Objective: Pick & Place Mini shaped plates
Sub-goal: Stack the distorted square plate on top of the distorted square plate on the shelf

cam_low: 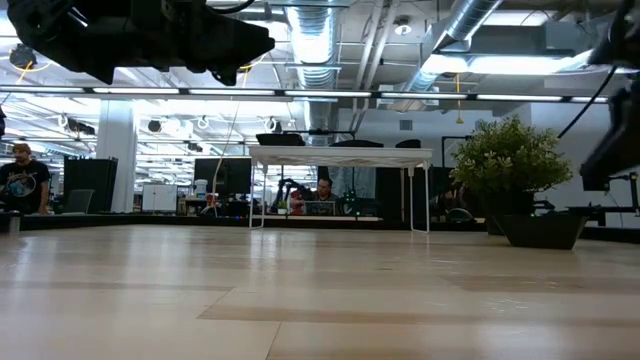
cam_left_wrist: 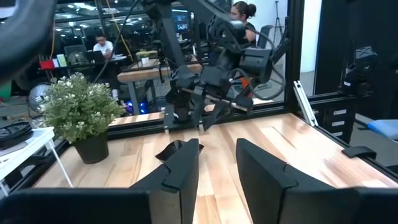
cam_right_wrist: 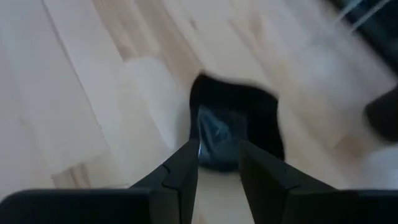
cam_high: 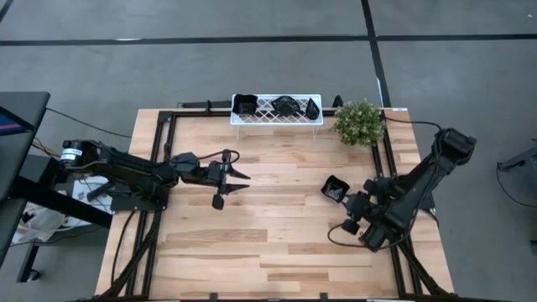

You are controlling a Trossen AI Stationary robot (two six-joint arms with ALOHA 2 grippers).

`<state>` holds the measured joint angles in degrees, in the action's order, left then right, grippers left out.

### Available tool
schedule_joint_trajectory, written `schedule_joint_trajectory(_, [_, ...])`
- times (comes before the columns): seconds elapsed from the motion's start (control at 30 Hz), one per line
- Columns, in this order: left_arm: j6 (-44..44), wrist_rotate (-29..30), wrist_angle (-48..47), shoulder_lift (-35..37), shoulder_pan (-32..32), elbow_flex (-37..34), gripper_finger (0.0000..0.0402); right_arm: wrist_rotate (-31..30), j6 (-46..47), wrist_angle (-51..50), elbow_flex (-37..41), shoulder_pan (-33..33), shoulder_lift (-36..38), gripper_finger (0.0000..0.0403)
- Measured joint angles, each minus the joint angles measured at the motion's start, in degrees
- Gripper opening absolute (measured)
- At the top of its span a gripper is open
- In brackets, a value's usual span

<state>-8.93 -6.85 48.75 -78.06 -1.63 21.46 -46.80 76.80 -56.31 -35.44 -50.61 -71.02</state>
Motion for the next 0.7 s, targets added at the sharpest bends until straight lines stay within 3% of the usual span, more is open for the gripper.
schedule_joint_trajectory(0.17, [-0.1, 0.0, 0.0, 0.0, 0.1, 0.0, 0.011, 0.9, 8.5, 0.9, 6.3, 0.4, 3.3, 0.0108])
schedule_joint_trajectory(0.43, [-0.2, 0.0, 0.0, 0.0, 0.1, 0.0, 0.011, -6.6, 21.6, -7.2, 8.6, 7.3, 7.6, 0.0108])
schedule_joint_trajectory(0.6, [-0.2, 0.0, 0.0, 0.0, 0.1, 0.0, 0.011, -0.2, 19.8, -7.2, 8.7, 15.1, 7.0, 0.0108])
schedule_joint_trajectory(0.7, [-0.2, 0.0, 0.0, 0.0, 0.1, -0.1, 0.011, 0.4, 16.0, -5.1, 8.7, 18.8, 5.5, 0.0108])
